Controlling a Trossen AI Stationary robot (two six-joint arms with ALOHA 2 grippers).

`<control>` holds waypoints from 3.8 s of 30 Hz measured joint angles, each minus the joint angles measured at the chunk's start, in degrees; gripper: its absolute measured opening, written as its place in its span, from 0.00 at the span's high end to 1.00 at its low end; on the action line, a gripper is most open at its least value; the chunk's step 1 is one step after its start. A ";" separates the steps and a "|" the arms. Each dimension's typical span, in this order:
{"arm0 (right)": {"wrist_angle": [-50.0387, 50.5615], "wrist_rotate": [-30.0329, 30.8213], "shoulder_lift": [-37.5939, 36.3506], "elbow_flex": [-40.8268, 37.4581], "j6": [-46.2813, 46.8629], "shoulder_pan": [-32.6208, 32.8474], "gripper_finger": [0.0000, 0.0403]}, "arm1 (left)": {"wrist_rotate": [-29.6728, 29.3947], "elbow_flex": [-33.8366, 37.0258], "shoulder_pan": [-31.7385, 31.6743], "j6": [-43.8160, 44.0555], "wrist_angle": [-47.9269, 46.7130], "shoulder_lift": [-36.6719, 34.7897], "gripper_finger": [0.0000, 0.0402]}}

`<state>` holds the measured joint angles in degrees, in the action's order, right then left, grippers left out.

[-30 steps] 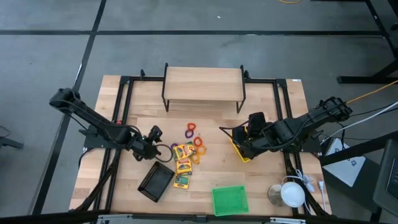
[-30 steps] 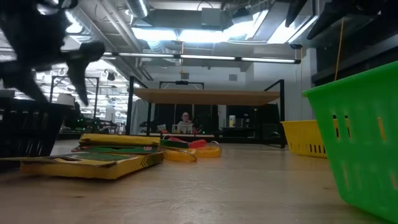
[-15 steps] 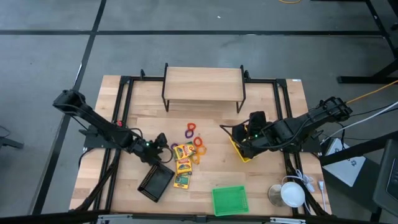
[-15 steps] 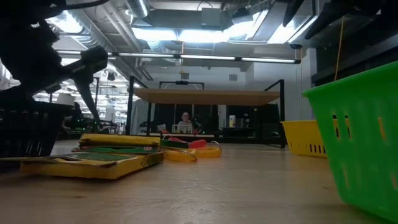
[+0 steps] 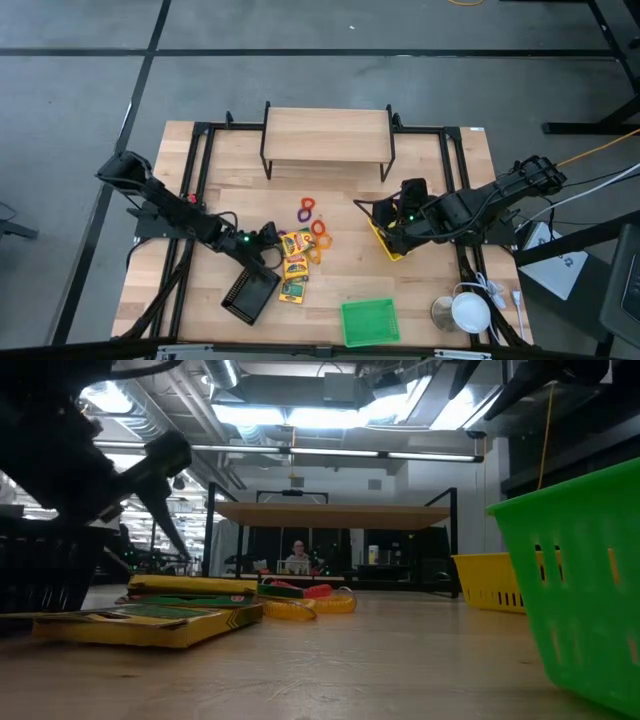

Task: Pick & Place Office Desk Supplies
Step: Put the yellow crayon box into the black basket

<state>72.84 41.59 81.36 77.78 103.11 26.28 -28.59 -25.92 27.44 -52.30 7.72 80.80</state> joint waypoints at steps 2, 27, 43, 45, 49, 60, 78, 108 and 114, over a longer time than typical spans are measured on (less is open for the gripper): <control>0.00 0.01 0.00 0.00 -0.02 0.00 0.39 | 1.27 0.07 0.00 0.07 -0.27 0.03 0.52; -2.82 -0.08 0.00 0.00 -4.79 -4.11 0.39 | 4.57 0.00 -5.42 -4.93 7.72 5.57 0.53; -2.86 -0.44 0.00 0.00 -5.87 -4.13 0.39 | 4.19 -5.76 -5.44 -5.56 4.72 5.72 0.95; -2.86 -0.45 0.00 0.00 -5.92 -4.11 0.39 | 4.06 -7.27 -5.44 -5.54 4.07 5.65 0.98; -2.86 -0.44 0.00 0.00 -6.10 -4.13 0.39 | 1.97 -10.10 -5.44 -5.83 3.94 5.63 0.99; -2.83 -0.13 0.00 0.00 -7.95 -4.12 0.39 | -3.73 -16.62 -7.42 -5.61 -0.86 5.55 1.00; -2.84 0.01 0.00 0.00 -10.77 -4.13 0.39 | -10.82 -35.92 -10.34 18.89 -35.31 -10.07 1.00; -3.06 -0.01 0.00 0.00 -16.61 -4.13 0.39 | 16.61 -48.47 14.48 81.76 -68.46 -8.32 1.00; -3.96 -0.01 0.00 0.00 -16.63 -4.13 0.39 | 18.62 -48.47 17.51 83.19 -69.55 -4.65 1.00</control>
<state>68.88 41.58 81.36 77.78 86.48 22.15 -9.98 -74.39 44.96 30.89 -61.82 76.15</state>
